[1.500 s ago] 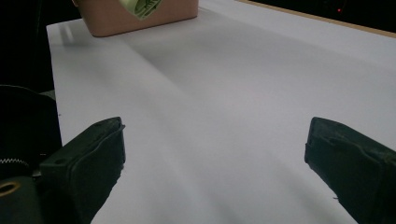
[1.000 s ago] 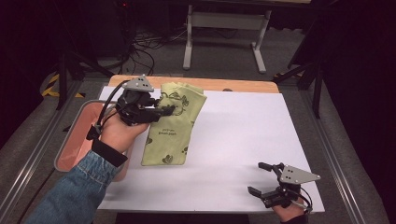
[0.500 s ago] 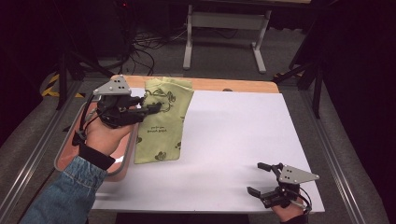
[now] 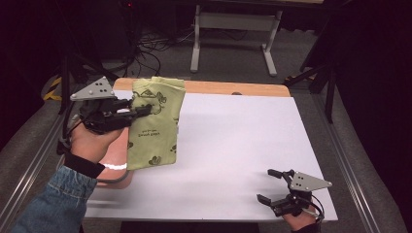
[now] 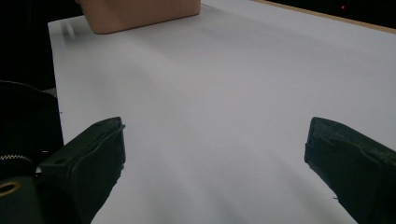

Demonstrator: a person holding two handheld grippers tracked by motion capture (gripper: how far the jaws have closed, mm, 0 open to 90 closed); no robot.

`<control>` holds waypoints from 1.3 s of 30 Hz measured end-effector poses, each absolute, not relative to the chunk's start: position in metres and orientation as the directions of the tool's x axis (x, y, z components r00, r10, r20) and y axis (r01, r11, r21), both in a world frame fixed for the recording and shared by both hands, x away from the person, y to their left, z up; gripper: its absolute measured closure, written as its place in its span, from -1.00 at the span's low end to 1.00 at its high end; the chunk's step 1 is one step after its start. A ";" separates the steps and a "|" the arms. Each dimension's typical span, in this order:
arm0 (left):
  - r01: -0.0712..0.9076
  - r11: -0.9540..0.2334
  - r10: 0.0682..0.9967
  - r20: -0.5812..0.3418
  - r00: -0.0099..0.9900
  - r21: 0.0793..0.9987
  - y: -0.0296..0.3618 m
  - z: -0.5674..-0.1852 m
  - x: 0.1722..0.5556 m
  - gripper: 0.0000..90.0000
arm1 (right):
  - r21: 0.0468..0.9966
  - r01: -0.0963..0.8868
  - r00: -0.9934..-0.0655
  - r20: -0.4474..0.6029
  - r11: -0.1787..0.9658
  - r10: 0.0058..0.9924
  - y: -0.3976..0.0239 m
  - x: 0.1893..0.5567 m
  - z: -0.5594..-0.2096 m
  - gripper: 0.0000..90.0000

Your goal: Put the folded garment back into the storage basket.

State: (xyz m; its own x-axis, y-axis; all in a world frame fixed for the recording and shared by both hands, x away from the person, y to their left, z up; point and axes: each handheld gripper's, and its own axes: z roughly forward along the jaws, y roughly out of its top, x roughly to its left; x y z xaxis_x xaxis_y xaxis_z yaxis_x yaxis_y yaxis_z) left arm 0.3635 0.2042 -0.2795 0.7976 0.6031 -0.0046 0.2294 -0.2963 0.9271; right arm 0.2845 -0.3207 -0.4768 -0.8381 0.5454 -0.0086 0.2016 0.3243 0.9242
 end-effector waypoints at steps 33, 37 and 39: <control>0.239 -0.287 0.659 0.011 0.752 0.928 0.283 -0.286 0.354 0.49 | 0.921 0.202 -0.841 -0.011 0.332 0.541 -0.319 0.285 -0.477 -0.87; 0.254 -0.291 0.666 0.004 0.746 0.923 0.291 -0.290 0.354 0.49 | 0.921 0.202 -0.841 -0.011 0.332 0.541 -0.318 0.285 -0.477 -0.87; 0.258 -0.291 0.668 0.003 0.744 0.921 0.293 -0.291 0.355 0.49 | 0.921 0.202 -0.841 -0.011 0.333 0.541 -0.318 0.285 -0.477 -0.87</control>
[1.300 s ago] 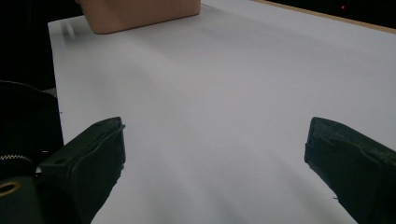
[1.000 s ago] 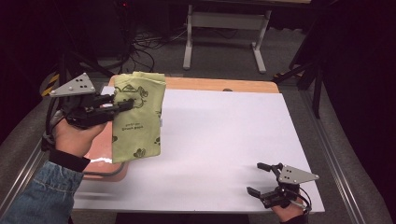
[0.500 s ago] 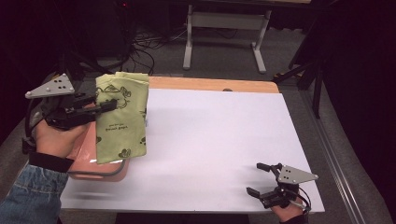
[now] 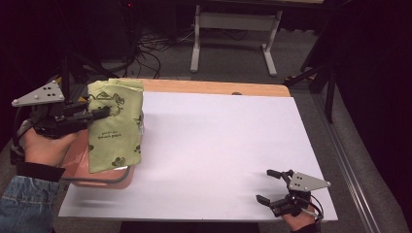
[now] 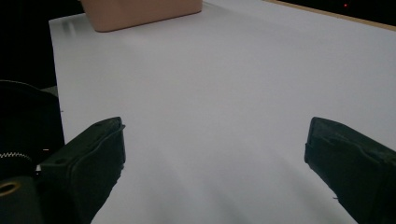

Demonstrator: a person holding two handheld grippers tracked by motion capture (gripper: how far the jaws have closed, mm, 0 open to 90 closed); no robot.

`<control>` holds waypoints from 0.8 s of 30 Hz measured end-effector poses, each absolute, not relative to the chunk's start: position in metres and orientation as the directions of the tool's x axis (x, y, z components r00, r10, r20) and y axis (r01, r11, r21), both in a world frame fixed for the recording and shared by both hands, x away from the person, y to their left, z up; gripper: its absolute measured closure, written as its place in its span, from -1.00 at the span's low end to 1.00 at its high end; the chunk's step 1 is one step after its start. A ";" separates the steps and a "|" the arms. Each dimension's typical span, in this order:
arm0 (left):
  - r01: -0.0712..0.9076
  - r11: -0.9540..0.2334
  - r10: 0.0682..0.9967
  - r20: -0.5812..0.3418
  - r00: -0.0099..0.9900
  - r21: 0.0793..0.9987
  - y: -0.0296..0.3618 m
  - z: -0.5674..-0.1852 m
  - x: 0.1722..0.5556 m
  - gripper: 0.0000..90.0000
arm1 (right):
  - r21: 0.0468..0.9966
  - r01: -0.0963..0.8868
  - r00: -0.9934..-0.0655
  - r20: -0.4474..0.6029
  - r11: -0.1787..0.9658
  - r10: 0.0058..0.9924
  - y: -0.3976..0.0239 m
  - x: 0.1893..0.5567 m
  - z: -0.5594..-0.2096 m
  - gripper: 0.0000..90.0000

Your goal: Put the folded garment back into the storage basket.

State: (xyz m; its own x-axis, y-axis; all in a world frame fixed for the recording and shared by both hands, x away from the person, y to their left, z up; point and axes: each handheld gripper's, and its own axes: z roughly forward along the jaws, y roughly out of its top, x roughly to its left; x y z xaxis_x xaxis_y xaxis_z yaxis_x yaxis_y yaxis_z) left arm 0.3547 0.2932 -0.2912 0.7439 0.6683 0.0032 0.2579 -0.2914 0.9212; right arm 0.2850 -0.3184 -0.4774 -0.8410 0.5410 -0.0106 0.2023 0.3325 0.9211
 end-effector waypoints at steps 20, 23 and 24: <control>0.306 -0.273 0.718 -0.018 0.695 0.912 0.319 -0.310 0.367 0.49 | 0.917 0.206 -0.842 -0.011 0.340 0.539 -0.317 0.286 -0.478 -0.87; 0.314 -0.276 0.723 -0.020 0.691 0.908 0.322 -0.311 0.369 0.49 | 0.918 0.206 -0.842 -0.010 0.339 0.539 -0.317 0.286 -0.478 -0.87; 0.314 -0.276 0.724 -0.019 0.689 0.908 0.324 -0.311 0.369 0.49 | 0.918 0.206 -0.842 -0.010 0.339 0.539 -0.317 0.286 -0.478 -0.87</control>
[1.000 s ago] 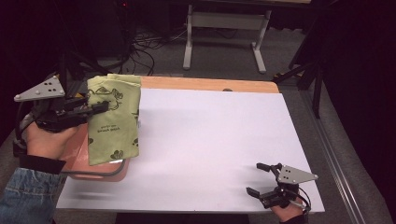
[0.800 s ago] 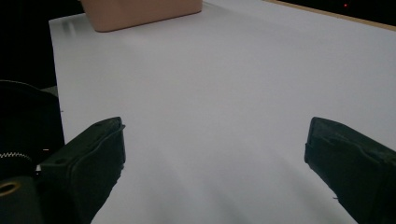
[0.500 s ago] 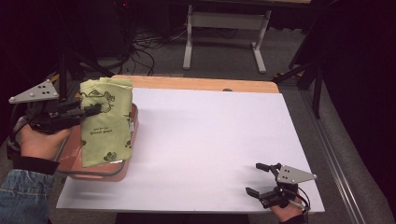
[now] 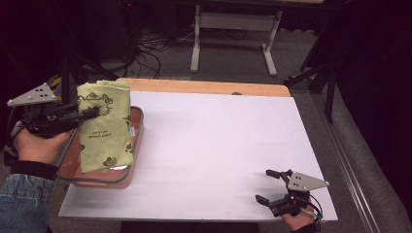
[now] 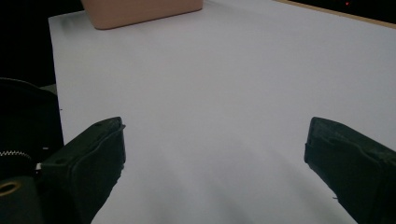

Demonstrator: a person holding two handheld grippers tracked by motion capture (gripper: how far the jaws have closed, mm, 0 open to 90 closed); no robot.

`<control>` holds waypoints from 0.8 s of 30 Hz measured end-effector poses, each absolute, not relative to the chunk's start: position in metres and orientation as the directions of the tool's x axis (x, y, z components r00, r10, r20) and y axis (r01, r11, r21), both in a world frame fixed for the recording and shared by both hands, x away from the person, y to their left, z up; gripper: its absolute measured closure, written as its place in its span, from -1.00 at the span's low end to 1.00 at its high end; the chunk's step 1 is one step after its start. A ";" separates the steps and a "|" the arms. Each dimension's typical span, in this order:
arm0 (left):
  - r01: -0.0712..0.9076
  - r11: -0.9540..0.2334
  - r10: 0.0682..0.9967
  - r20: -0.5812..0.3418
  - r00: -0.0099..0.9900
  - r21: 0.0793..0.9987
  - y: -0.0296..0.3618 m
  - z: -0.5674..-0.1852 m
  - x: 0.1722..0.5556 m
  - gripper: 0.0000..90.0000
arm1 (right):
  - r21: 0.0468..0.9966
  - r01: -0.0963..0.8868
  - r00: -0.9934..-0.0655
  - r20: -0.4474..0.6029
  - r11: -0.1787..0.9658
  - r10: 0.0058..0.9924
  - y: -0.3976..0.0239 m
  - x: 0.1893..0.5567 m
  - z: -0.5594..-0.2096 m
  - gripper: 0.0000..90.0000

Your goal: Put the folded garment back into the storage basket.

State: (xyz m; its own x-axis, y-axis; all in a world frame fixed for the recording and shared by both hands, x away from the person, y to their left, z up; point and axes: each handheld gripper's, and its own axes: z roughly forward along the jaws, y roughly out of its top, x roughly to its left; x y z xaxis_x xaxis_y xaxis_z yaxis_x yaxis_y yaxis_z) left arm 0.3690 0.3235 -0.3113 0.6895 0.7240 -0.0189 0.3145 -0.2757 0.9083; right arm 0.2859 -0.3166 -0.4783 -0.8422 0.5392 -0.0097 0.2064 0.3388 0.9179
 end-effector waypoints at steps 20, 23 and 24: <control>0.330 -0.320 0.739 0.015 0.674 0.888 0.326 -0.327 0.376 0.48 | 0.917 0.206 -0.844 -0.011 0.342 0.537 -0.316 0.287 -0.479 -0.87; 0.330 -0.333 0.734 0.023 0.679 0.883 0.325 -0.330 0.377 0.48 | 0.916 0.207 -0.844 -0.011 0.344 0.537 -0.315 0.287 -0.479 -0.87; 0.329 -0.342 0.729 0.027 0.684 0.880 0.324 -0.331 0.378 0.48 | 0.916 0.206 -0.844 -0.012 0.344 0.536 -0.315 0.287 -0.479 -0.87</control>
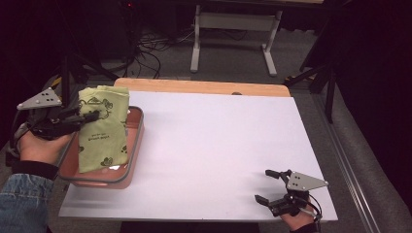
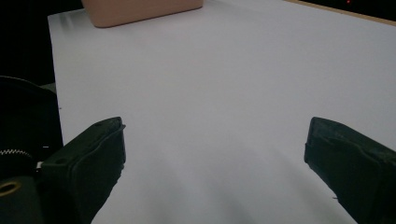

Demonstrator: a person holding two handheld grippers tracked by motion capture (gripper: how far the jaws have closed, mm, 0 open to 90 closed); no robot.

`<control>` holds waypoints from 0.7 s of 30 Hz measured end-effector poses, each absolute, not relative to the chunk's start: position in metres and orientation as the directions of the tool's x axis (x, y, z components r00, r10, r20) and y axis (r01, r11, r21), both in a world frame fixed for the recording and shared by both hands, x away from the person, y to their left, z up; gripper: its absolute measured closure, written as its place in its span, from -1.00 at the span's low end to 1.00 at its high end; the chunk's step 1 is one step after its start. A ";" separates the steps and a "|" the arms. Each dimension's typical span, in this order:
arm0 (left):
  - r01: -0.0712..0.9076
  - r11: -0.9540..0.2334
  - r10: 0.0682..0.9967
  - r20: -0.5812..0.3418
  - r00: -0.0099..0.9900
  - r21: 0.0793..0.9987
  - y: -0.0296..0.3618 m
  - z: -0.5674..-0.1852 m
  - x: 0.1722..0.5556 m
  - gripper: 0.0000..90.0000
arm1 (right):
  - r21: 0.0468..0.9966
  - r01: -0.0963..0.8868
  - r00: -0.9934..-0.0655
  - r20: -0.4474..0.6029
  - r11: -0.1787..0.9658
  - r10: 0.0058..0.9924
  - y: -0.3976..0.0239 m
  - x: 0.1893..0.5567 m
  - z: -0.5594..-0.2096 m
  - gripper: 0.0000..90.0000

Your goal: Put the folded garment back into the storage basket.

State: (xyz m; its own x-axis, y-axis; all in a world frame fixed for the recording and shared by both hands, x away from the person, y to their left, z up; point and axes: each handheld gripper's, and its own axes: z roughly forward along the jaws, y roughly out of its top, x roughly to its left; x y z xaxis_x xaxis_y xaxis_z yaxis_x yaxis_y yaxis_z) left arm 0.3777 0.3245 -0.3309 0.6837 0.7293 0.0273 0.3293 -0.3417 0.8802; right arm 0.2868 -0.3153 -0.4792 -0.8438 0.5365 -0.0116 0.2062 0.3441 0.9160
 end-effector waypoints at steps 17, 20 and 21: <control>0.359 -0.346 0.715 -0.005 0.699 0.867 0.322 -0.363 0.387 0.47 | 0.916 0.204 -0.844 -0.014 0.345 0.536 -0.315 0.286 -0.479 -0.87; 0.368 -0.338 0.715 -0.017 0.698 0.866 0.323 -0.368 0.388 0.47 | 0.916 0.204 -0.844 -0.014 0.346 0.536 -0.315 0.286 -0.479 -0.87; 0.372 -0.337 0.714 -0.023 0.700 0.865 0.323 -0.369 0.388 0.47 | 0.915 0.205 -0.844 -0.014 0.346 0.536 -0.315 0.286 -0.479 -0.87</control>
